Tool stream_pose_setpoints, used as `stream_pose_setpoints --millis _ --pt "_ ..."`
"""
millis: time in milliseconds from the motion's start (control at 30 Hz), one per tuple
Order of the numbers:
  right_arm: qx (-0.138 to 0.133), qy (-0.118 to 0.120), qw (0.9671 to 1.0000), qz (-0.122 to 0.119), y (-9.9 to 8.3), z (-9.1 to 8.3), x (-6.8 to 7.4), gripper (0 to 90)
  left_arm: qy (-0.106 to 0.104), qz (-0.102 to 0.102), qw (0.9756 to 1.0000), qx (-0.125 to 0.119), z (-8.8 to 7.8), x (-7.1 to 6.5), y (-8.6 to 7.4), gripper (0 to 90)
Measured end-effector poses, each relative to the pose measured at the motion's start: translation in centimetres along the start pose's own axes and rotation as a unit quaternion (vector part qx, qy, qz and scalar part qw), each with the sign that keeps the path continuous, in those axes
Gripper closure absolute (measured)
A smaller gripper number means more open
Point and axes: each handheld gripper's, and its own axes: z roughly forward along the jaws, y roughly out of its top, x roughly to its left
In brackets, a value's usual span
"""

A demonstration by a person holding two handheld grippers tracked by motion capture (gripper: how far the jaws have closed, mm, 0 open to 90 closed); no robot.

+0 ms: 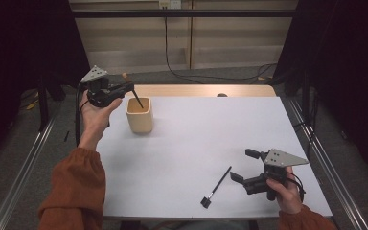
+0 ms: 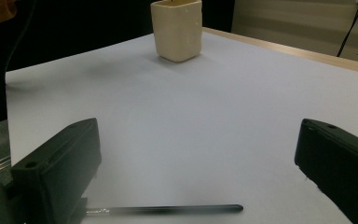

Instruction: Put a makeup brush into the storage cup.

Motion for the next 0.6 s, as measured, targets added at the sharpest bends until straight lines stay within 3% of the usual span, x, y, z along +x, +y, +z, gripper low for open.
stream_pose_setpoints --millis 100,367,600 --pt "0.0 0.0 1.0 0.001 0.0 0.0 0.0 0.0 0.001 0.006 1.0 0.006 0.2 0.2 -0.3 84.3" --pt "0.001 0.003 1.0 0.001 0.0 0.1 0.0 0.0 0.001 -0.006 0.9999 0.014 0.6 0.4 -1.4 84.3" --pt "0.003 0.003 1.0 0.0 0.0 0.1 0.1 0.0 0.001 -0.004 0.9997 0.025 1.1 0.5 -1.9 84.2"
